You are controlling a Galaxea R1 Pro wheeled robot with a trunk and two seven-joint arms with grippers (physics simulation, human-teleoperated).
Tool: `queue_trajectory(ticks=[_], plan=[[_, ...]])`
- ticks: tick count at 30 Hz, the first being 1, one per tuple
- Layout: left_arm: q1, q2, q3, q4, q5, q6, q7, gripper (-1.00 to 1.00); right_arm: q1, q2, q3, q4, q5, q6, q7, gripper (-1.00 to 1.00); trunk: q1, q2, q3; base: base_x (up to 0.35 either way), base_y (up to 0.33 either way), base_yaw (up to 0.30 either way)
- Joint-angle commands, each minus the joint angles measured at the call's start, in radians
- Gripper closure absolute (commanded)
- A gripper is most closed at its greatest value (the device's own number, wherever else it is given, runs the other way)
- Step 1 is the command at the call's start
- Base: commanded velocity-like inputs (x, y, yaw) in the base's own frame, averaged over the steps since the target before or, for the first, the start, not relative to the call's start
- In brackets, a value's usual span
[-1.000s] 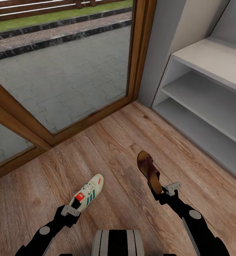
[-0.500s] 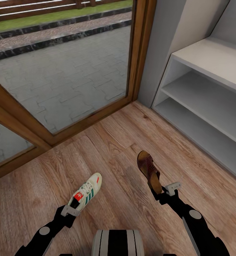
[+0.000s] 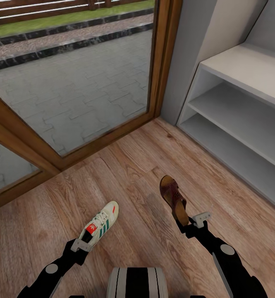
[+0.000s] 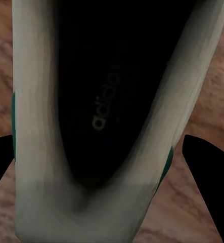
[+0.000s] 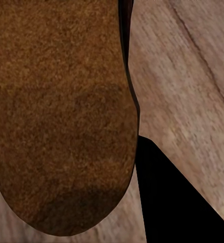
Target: Pick up the two gym shoes and the two sandals from the corridor floor and place them onto the hallstand (shoe rack) in the corridor, making sure they are on the rack and not on the floor. Arrange them so the two gym shoes are next to each other and the two sandals are next to each other.
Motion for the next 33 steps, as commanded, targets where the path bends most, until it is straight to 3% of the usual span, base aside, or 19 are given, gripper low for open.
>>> queue_trajectory(ticks=[1, 10, 33], plan=[[0.0, 0.0, 0.004, 0.0, -0.011, -0.006, -0.004, 1.0, 0.0, 0.0, -0.003, -0.002, 0.007, 0.005, 0.006, 1.0, 0.0, 0.0, -0.001, 0.0, 0.0, 0.0], [0.0, 0.0, 0.004, 0.0, -0.011, -0.006, -0.004, 1.0, 0.0, 0.0, -0.003, -0.002, 0.007, 0.005, 0.006, 1.0, 0.0, 0.0, -0.001, 0.0, 0.0, 0.0], [0.001, 0.002, 0.01, 0.002, -0.006, -0.003, -0.001, 1.0, 0.0, 0.0, 0.0, -0.008, 0.008, 0.001, 0.006, 1.0, -0.011, 0.005, 0.088, 0.0, 0.0, 0.0]])
